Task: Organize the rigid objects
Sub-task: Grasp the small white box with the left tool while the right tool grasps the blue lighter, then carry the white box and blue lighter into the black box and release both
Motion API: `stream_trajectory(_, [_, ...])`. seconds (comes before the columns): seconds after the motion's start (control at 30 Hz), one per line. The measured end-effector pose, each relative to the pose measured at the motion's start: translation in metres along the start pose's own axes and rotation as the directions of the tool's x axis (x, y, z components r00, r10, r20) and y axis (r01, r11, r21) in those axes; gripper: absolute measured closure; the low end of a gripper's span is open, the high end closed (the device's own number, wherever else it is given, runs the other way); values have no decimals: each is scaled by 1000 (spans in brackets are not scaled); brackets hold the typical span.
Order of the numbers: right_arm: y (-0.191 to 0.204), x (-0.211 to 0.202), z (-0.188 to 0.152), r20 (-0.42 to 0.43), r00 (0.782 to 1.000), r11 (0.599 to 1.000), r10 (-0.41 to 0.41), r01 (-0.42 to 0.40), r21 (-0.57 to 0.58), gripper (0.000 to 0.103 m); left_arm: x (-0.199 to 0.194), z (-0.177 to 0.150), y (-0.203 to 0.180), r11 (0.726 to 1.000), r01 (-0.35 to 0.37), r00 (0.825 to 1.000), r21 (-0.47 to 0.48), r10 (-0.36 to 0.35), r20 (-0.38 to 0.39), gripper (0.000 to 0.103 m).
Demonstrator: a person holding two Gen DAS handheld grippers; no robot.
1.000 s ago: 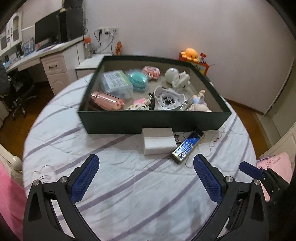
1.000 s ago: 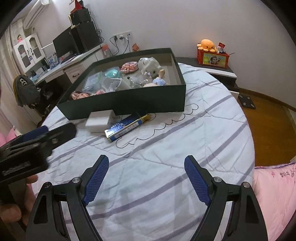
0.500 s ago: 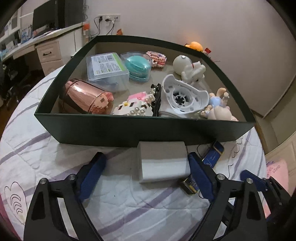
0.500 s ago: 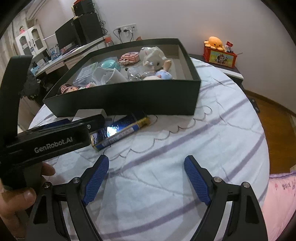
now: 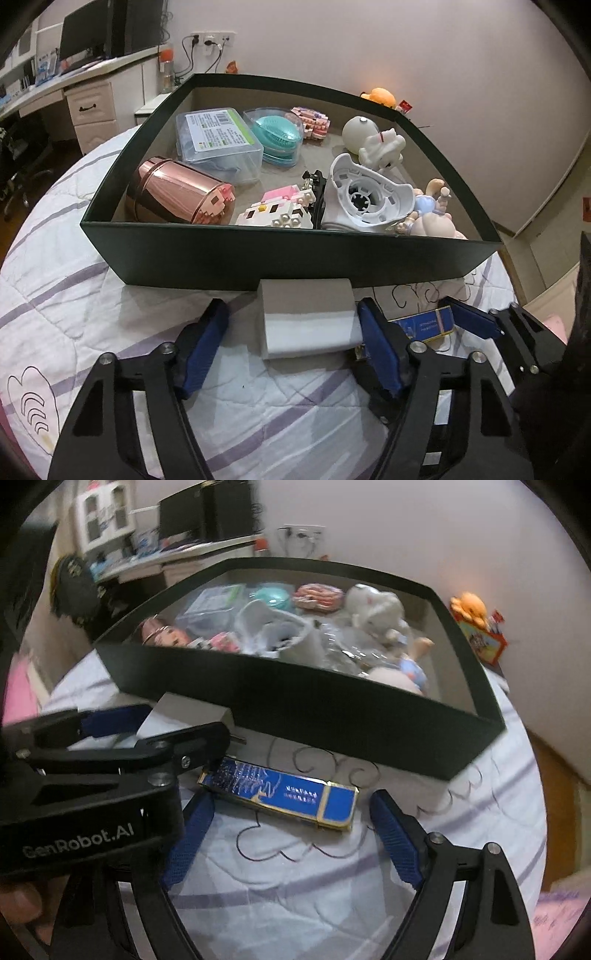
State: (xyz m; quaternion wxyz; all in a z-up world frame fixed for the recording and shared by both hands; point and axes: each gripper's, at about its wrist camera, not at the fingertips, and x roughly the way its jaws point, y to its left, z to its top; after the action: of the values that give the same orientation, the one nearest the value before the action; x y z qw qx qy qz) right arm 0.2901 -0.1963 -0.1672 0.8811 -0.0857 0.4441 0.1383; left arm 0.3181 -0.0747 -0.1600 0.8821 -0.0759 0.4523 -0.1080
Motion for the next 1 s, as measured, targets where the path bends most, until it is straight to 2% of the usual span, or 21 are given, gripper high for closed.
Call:
stream_trajectory(0.13, [2, 1, 2, 3, 1000, 998, 30, -29, -46, 16, -4, -1, 3, 999, 32, 999, -10, -32, -7, 47])
stream_trajectory(0.33, [3, 3, 6, 14, 996, 991, 93, -91, -93, 16, -8, -3, 6, 999, 32, 999, -26, -33, -4, 48])
stream_trajectory(0.53, [-5, 2, 7, 27, 986, 985, 162, -160, -61, 15, -14, -3, 22, 999, 18, 1000, -49, -19, -6, 48])
stream_trajectory(0.77, [5, 7, 15, 23, 987, 987, 156, -156, -26, 15, -18, -6, 24, 999, 13, 1000, -44, -14, -4, 49])
stream_trajectory(0.87, [2, 10, 18, 28, 989, 987, 144, -145, 64, 16, -20, -7, 26, 998, 11, 1000, -55, -11, 0, 49])
stream_trajectory(0.9, [2, 10, 18, 28, 991, 988, 129, -131, 80, 20, -21, -7, 27, 998, 8, 1000, -58, -8, 0, 49])
stream_trajectory(1.0, [4, 9, 16, 34, 994, 989, 101, -104, 105, 20, -22, -9, 30, 998, 12, 1000, -63, -12, 0, 49])
